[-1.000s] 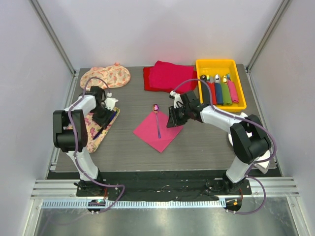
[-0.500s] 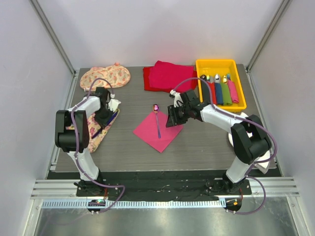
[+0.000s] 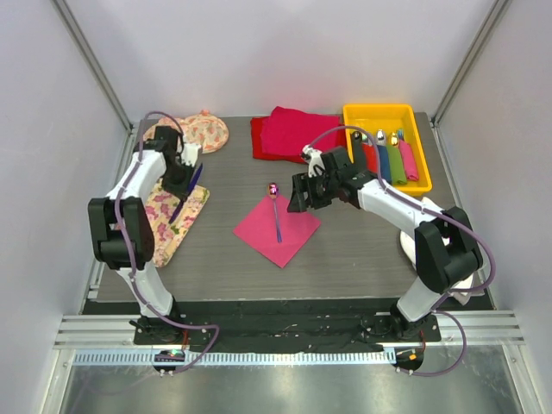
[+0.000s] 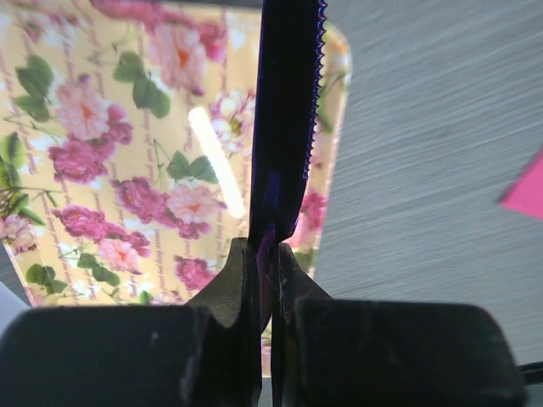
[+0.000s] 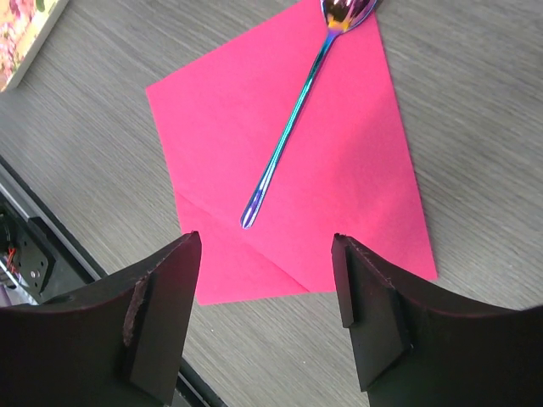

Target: Place the utensils on the paper napkin and roll it up

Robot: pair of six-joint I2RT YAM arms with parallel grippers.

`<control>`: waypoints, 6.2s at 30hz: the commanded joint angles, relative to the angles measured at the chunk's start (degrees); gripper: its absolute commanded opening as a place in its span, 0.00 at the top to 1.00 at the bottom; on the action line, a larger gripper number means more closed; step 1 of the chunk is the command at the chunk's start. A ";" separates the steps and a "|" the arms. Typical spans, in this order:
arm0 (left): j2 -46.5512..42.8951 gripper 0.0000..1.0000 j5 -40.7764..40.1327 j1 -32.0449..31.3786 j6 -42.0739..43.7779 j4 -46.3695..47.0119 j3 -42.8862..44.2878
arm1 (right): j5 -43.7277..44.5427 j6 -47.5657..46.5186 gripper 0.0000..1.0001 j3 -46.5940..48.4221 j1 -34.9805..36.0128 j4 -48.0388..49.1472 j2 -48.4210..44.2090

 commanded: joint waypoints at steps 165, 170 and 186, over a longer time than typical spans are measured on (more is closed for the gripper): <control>-28.22 1.00 5.59 -61.25 26.72 66.65 -55.65 | -3.67 6.82 0.99 -7.57 -2.95 5.30 2.95; -26.47 1.00 6.20 -57.22 21.18 60.07 -48.55 | -3.67 5.94 0.99 -6.96 -3.57 3.98 0.84; -15.21 0.96 11.39 -45.17 18.10 56.97 -37.72 | -7.19 8.13 0.99 -7.92 -3.57 3.71 -0.22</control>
